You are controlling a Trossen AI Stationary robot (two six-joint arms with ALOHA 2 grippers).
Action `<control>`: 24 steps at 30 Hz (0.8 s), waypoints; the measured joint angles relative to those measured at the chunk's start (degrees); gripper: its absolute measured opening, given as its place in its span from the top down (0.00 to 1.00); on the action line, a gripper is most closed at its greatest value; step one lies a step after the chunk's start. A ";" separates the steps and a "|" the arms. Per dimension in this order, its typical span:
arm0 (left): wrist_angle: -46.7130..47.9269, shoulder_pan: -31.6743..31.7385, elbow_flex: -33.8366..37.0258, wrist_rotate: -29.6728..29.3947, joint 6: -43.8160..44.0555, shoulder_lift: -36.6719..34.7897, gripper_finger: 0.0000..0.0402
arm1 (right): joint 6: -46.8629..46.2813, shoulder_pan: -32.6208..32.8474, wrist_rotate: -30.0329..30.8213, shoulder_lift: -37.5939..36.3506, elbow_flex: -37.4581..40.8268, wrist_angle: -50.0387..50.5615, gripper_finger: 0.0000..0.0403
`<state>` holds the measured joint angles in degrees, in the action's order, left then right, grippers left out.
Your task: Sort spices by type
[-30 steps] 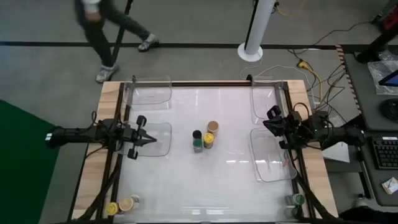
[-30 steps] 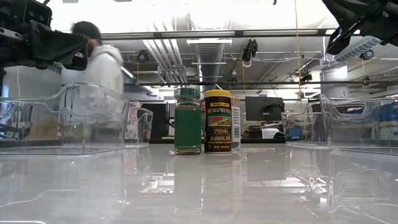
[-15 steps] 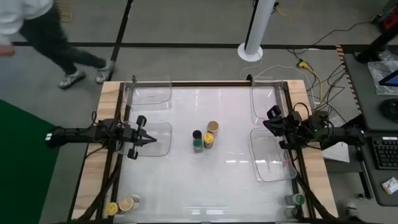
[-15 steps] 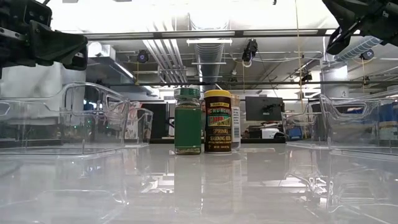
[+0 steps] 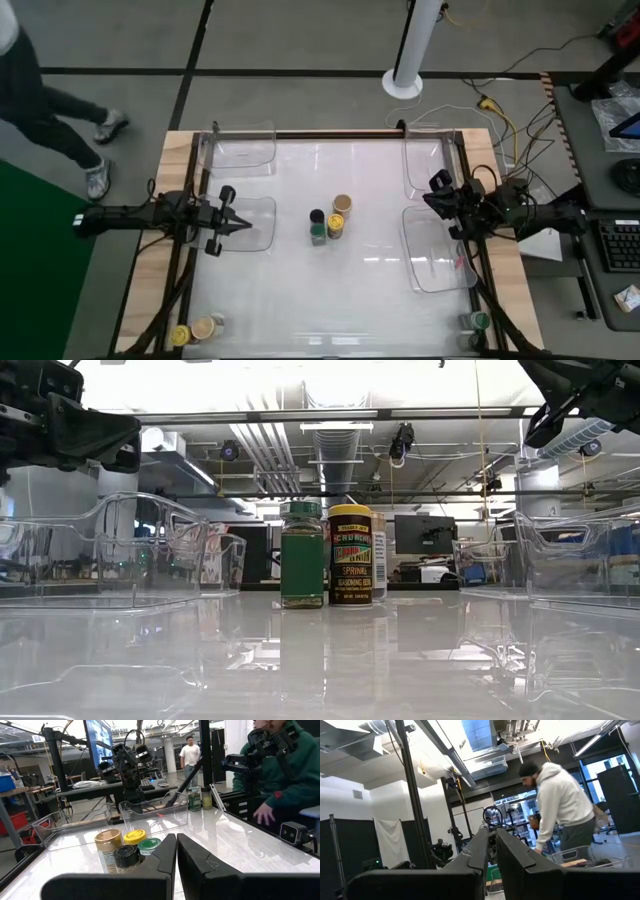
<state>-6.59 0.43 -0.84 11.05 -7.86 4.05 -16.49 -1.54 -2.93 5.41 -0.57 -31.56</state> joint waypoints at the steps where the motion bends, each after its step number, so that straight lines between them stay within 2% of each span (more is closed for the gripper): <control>1: 0.02 0.00 0.01 -0.02 0.00 -0.01 1.00 | 0.00 0.02 0.01 -0.02 -0.01 0.01 0.93; 21: 0.01 0.00 0.00 -0.02 0.00 0.00 1.00 | -0.15 0.02 -0.01 0.00 0.01 -0.11 0.93; 24: 0.01 0.00 0.00 -0.02 0.00 -0.01 1.00 | -2.96 0.00 0.01 0.00 -0.01 -0.51 0.93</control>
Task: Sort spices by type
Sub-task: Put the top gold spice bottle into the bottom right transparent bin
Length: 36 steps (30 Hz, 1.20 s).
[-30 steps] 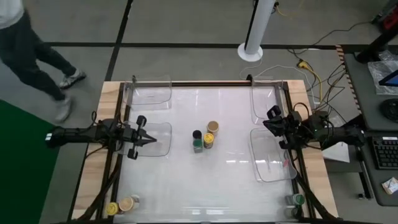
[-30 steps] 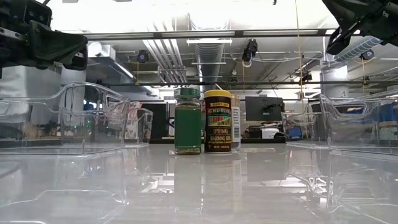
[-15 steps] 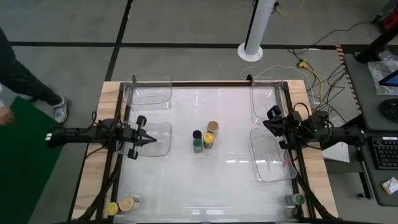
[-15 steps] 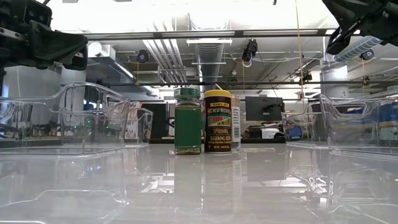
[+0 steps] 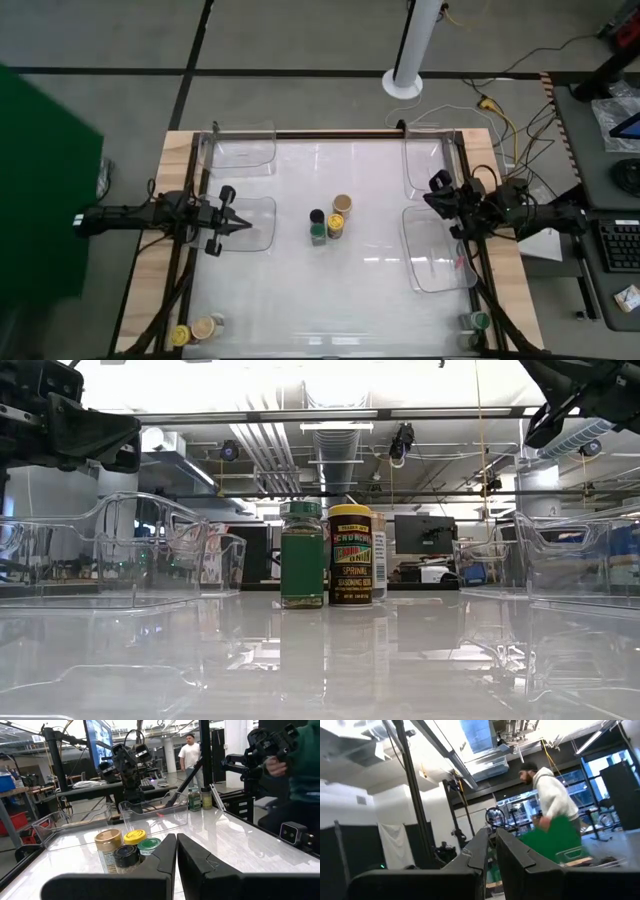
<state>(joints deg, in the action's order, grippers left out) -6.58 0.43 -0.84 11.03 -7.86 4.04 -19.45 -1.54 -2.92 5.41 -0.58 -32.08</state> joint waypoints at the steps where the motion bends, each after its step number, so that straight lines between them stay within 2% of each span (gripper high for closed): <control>1: -0.01 0.00 0.02 0.00 0.00 0.01 1.00 | -1.67 0.00 0.00 0.00 0.00 0.04 0.93; 5: 0.00 0.00 0.00 0.02 0.00 0.00 1.00 | -3.35 0.02 0.51 0.00 0.00 -0.84 0.93; 9: 0.00 0.00 0.00 0.01 0.00 -0.01 1.00 | -4.13 0.01 8.65 -0.01 0.02 -2.36 0.93; 11: -0.01 0.00 0.00 0.02 0.00 -0.01 1.00 | -3.46 0.13 7.68 1.08 0.02 -2.57 0.93; 13: -0.03 0.00 0.02 0.00 0.00 0.01 1.00 | -2.99 0.24 4.00 3.54 0.01 -3.21 0.93; 17: -0.08 0.00 0.02 0.02 0.00 0.01 1.00 | -1.27 2.07 0.98 11.89 -1.73 -5.71 0.93; 21: -0.09 0.00 0.02 0.00 0.00 0.01 1.00 | 3.84 4.90 0.96 24.00 -8.45 -5.44 0.93; 25: -0.12 0.00 0.02 0.02 0.00 0.01 1.00 | 4.35 6.91 0.96 37.18 -16.29 -1.85 0.93; 27: -0.12 0.00 0.02 0.02 0.00 0.01 1.00 | 5.74 6.95 0.96 42.61 -20.92 2.77 0.93; 30: -0.13 0.00 0.02 0.01 0.00 0.01 1.00 | 7.82 6.93 0.98 49.13 -28.53 16.69 0.93; 36: -0.15 0.00 0.02 0.00 0.00 0.01 1.00 | 13.24 6.93 0.96 56.68 -42.95 42.46 0.90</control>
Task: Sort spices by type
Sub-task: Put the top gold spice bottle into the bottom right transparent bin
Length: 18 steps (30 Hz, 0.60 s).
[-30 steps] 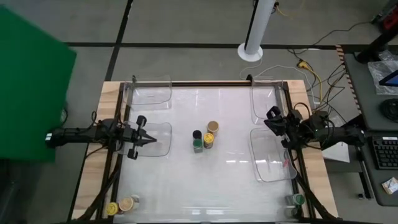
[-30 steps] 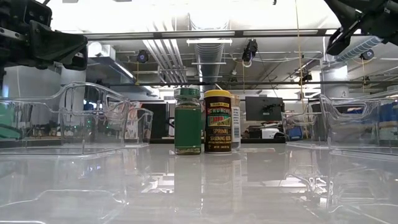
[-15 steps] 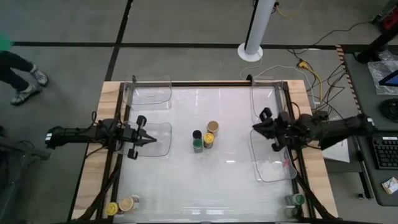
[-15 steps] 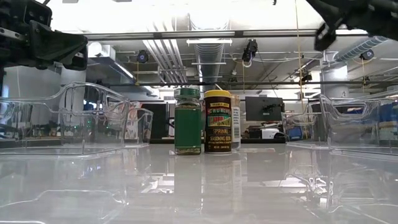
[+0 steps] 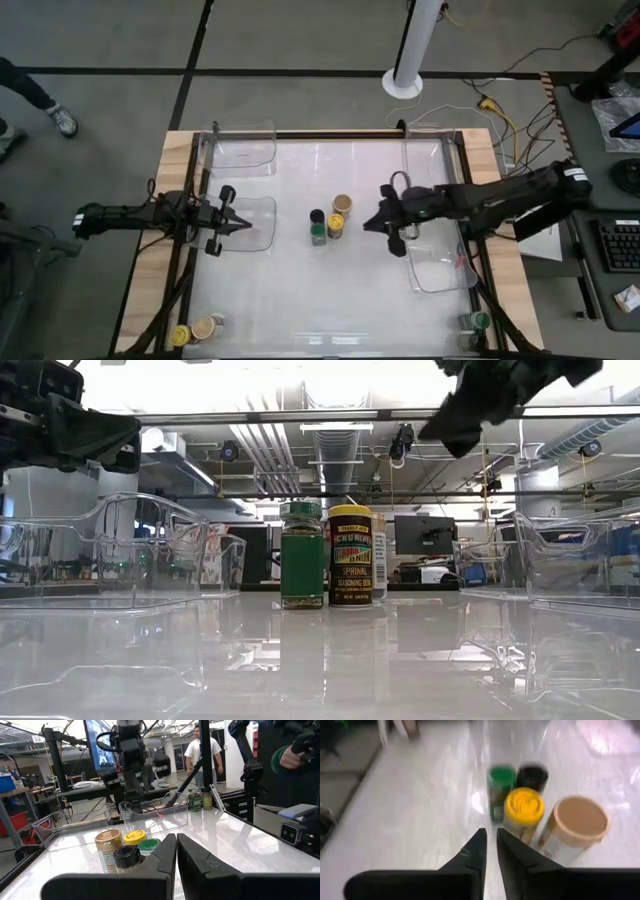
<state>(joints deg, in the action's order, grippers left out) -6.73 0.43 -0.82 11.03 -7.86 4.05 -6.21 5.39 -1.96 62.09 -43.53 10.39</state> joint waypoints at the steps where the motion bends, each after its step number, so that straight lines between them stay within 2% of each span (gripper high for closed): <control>1: -0.05 0.00 -0.01 0.02 0.00 -0.01 1.00 | 0.70 0.00 0.10 0.72 -1.38 1.76 0.89; 7: -0.10 0.00 0.00 0.02 0.00 -0.01 1.00 | 3.34 -0.02 0.51 3.79 -7.30 3.02 0.75; 12: -0.08 0.00 0.00 0.01 0.00 -0.02 1.00 | 9.70 -0.02 1.08 6.76 -11.58 2.67 0.60; 18: 0.05 0.00 0.00 0.00 0.00 0.00 1.00 | 8.90 -1.53 3.54 13.84 -20.50 9.77 0.45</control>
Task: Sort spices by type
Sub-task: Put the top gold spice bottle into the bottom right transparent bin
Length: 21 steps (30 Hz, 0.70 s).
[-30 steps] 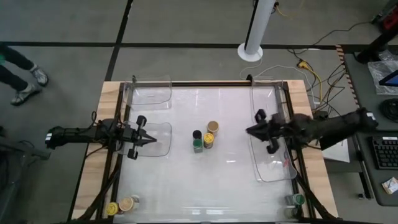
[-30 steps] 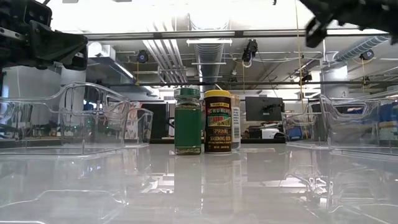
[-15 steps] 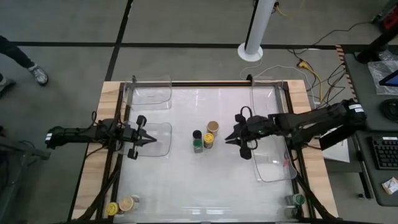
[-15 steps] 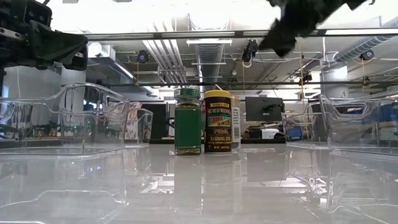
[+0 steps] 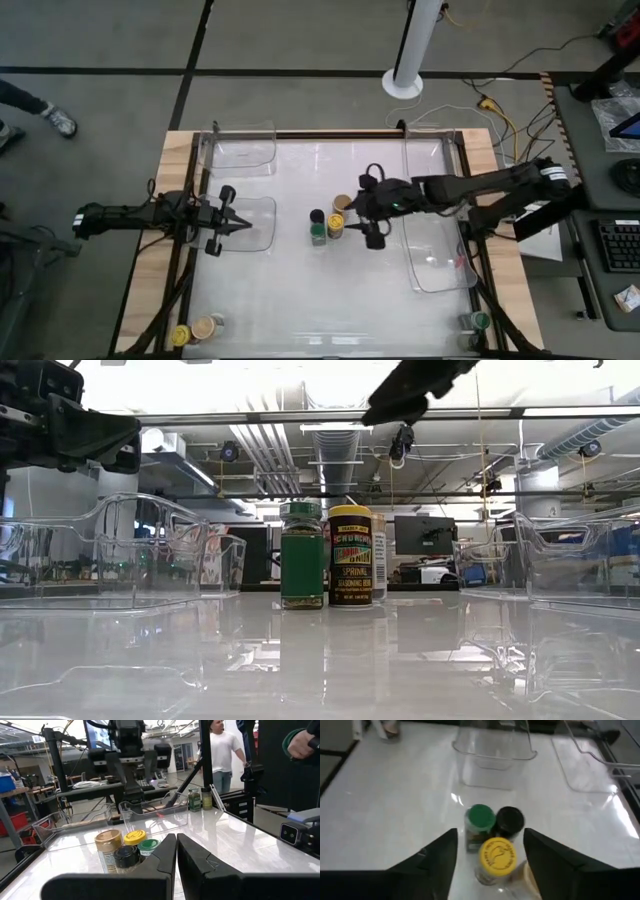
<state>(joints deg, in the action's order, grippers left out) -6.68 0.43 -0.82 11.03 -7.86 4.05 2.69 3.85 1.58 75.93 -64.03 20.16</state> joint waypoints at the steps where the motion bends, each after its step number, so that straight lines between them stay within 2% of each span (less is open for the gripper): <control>1: 0.00 0.00 0.00 0.02 0.00 0.00 1.00 | 0.31 -0.40 0.03 1.31 -2.01 1.75 0.43; 12: -0.01 0.00 0.00 0.01 0.00 0.00 1.00 | 8.95 -6.65 -0.75 13.96 -20.52 23.48 0.21; 14: -0.02 0.00 0.00 0.02 0.00 0.00 1.00 | 9.82 -8.04 -2.82 15.89 -23.56 27.71 0.18; 17: -0.03 0.00 0.00 0.01 0.00 -0.02 1.00 | 10.56 -9.10 -5.41 18.16 -27.15 31.54 0.13; 21: -0.06 0.00 0.00 0.00 0.00 0.00 1.00 | 16.22 -8.86 -6.20 19.49 -29.03 34.36 0.09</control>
<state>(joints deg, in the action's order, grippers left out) -6.74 0.43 -0.82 11.03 -7.86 4.05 18.91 -5.01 -4.61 95.42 -93.06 54.51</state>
